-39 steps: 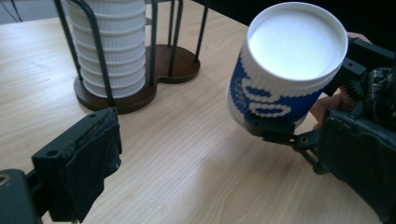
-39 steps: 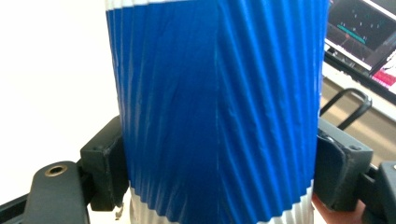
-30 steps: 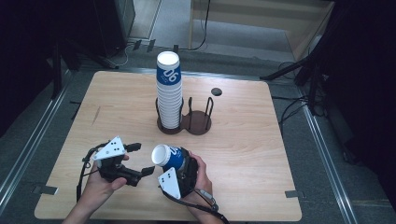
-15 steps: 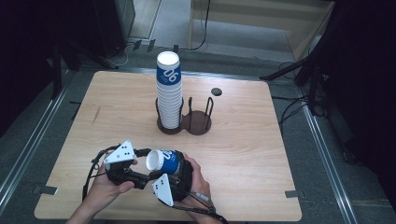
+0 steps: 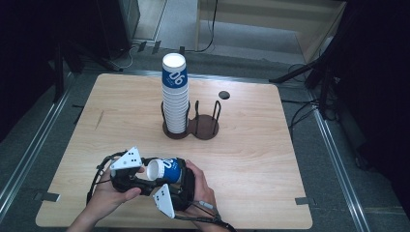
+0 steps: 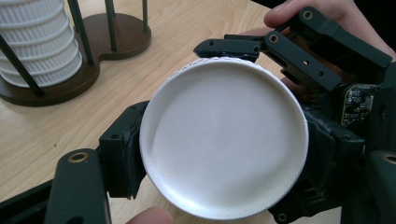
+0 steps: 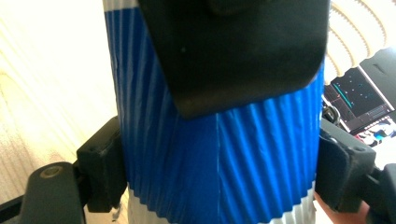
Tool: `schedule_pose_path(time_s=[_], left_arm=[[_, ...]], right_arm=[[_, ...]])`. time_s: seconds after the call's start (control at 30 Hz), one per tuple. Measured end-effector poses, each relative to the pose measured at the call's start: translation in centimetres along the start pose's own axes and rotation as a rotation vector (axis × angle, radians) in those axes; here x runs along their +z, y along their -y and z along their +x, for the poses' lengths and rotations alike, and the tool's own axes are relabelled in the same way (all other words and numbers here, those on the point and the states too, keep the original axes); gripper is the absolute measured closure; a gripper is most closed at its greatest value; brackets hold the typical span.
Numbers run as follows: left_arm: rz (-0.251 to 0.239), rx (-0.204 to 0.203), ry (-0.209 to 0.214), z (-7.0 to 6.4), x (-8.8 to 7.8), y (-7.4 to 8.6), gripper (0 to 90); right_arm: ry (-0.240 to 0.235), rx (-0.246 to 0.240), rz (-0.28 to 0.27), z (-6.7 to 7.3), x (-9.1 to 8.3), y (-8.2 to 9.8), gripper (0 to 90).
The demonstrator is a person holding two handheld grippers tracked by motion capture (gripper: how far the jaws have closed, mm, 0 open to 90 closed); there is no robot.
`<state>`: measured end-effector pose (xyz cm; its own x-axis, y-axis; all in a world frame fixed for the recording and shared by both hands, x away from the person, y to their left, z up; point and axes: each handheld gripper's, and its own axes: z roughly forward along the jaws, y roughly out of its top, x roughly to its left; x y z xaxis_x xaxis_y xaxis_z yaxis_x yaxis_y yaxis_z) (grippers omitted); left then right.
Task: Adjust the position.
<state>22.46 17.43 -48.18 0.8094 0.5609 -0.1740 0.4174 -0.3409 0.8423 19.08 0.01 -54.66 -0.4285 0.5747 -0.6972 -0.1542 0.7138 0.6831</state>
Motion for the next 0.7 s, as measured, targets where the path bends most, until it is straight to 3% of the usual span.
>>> schedule_pose_path(time_s=[0.1, 0.2, 0.37, 0.47, 0.53, 0.7], left_arm=[[-0.014, -0.014, 0.011, 0.2, 0.0, 0.1, 27.6], [-0.039, -0.003, -0.026, 0.2, -0.1, 0.2, 27.9], [-0.086, -0.037, 0.016, 0.5, -0.4, 0.3, 28.1], [-0.112, -0.041, -0.032, 0.6, -0.6, 0.3, 28.2], [-0.136, -0.058, -0.009, 0.9, -0.9, 0.4, 28.2], [-0.164, -0.085, -0.047, 1.5, -1.5, 0.5, 28.3]], right_arm=[[-0.011, 0.011, 0.003, -0.1, 0.0, 0.0, 16.1], [-0.020, 0.027, 0.000, -0.3, -0.1, 0.0, 12.3], [-0.031, 0.058, -0.027, -0.8, -0.5, -0.3, 4.4], [-0.036, 0.074, -0.034, -1.2, -0.6, -0.3, 1.8], [-0.031, 0.080, -0.028, -1.3, -0.7, -0.3, 1.8], [-0.023, 0.114, -0.029, -1.9, -0.8, -0.3, 0.0]])
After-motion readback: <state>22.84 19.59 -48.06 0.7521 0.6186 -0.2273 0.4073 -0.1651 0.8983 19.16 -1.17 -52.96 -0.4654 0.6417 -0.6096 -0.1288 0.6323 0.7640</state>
